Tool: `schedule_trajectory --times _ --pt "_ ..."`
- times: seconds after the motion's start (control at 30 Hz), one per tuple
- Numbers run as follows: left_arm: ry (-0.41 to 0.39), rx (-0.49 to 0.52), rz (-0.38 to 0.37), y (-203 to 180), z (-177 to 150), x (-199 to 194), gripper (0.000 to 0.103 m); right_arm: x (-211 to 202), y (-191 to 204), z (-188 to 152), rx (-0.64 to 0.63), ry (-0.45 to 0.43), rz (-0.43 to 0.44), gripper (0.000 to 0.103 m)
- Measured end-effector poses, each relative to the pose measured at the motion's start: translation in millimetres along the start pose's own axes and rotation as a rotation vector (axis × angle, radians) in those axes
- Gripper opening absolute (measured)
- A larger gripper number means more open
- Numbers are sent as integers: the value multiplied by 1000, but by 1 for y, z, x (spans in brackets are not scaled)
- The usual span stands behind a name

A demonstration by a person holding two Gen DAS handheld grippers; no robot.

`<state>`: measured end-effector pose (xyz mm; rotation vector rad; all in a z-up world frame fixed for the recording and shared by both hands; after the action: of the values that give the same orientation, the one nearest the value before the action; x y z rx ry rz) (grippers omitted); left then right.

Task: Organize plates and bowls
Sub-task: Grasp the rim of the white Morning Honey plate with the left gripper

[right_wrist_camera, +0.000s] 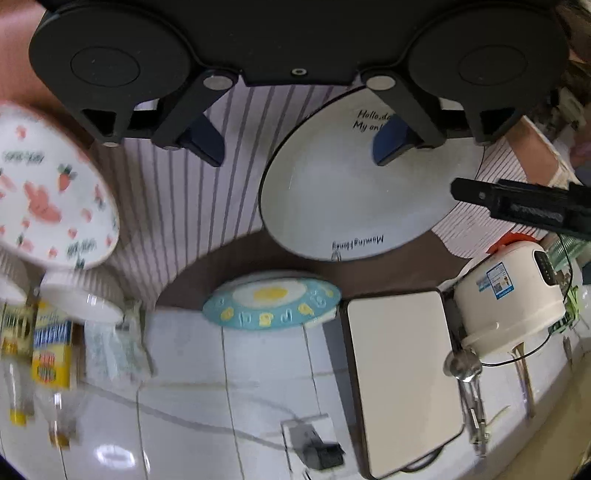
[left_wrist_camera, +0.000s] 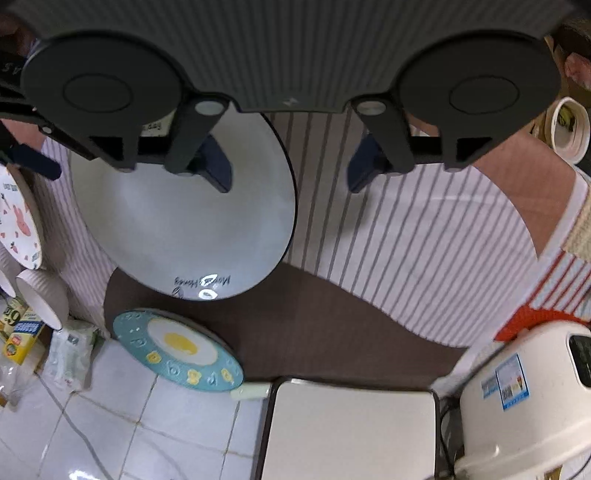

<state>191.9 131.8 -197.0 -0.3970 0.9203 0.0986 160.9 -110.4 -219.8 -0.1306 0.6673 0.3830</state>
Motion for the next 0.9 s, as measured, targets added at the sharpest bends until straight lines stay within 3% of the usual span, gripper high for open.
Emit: schedule_trajectory --times 0.13,0.23,0.3,0.33,0.4,0.6,0.7,0.9 --pt "27 -14 -18 3 -1 7 52 6 -2 -2 34 23 44 69" --pt "56 -19 -22 5 0 12 26 12 -3 -2 46 47 65 55" --pt "71 -48 -73 7 0 11 14 17 -7 -3 81 57 78 46" --pt "71 -48 -68 6 0 12 14 18 -7 -2 89 55 77 35" --pt "69 -45 -64 4 -1 12 14 19 -8 -2 93 61 65 28" --pt "111 -127 -114 11 2 18 16 23 -16 -2 135 53 89 25" --pt "103 -50 -87 3 2 16 17 23 -17 0 135 63 96 24" --pt "96 3 -108 -9 1 8 17 12 -29 2 133 64 97 24"
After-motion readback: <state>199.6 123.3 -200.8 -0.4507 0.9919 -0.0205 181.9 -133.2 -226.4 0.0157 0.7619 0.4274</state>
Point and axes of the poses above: each gripper's, at about its wrist camera, not at the fingertips, and x roughly the way its jaws point, y to its left, z to its top, the point moved 2 cm from there along x, roughly the way its jaws point, and after that the axes turned 15 degrees about -x, right-handed, at the moved point
